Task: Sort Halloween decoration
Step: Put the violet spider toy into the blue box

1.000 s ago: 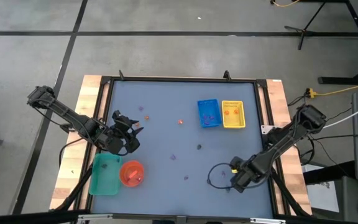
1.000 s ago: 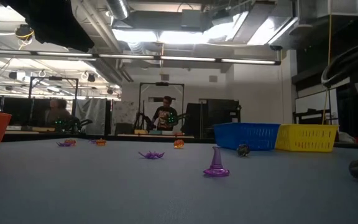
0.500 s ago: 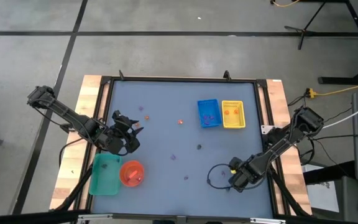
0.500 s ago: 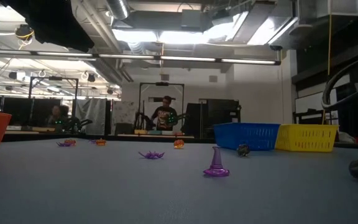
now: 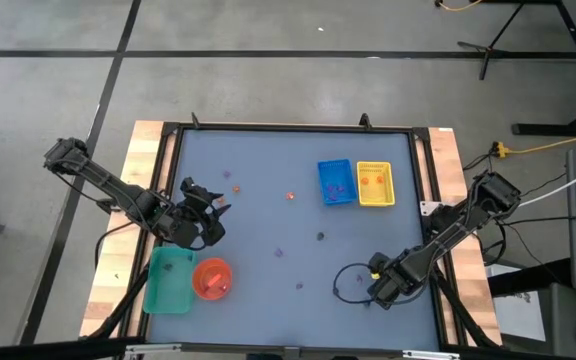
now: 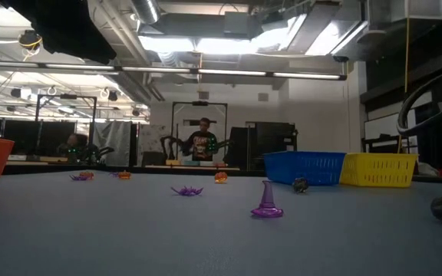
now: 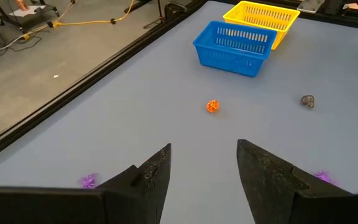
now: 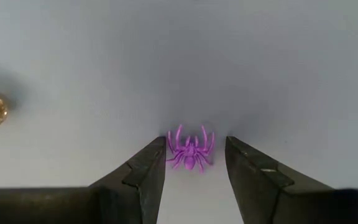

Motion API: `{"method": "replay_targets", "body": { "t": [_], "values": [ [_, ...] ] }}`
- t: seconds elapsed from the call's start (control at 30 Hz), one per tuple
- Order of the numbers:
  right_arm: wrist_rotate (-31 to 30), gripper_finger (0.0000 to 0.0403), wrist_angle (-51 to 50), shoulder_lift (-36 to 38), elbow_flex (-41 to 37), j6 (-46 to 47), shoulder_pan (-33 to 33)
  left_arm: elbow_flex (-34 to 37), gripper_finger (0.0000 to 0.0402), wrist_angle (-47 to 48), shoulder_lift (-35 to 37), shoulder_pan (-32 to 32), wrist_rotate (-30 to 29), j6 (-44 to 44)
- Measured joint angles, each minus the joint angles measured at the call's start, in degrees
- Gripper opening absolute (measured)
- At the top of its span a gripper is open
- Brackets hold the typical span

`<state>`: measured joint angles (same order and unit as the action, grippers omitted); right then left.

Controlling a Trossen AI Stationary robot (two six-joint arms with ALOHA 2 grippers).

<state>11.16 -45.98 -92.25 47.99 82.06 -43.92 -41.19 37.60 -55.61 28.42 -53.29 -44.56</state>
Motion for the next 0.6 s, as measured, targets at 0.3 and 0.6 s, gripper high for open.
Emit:
{"method": "replay_targets", "body": {
  "t": [0.3, 0.6],
  "values": [
    [0.02, 0.0096, 1.05, 0.0, 0.0, 0.07, 0.0, 0.0, 0.0167, 0.01, 0.0, 0.0, 0.0, 0.02],
    [-0.01, 0.0051, 1.4, 0.0, 0.0, 0.11, 0.0, 0.0, 0.0167, 0.02, 0.0, -0.01, 0.0, 0.02]
  ]
}}
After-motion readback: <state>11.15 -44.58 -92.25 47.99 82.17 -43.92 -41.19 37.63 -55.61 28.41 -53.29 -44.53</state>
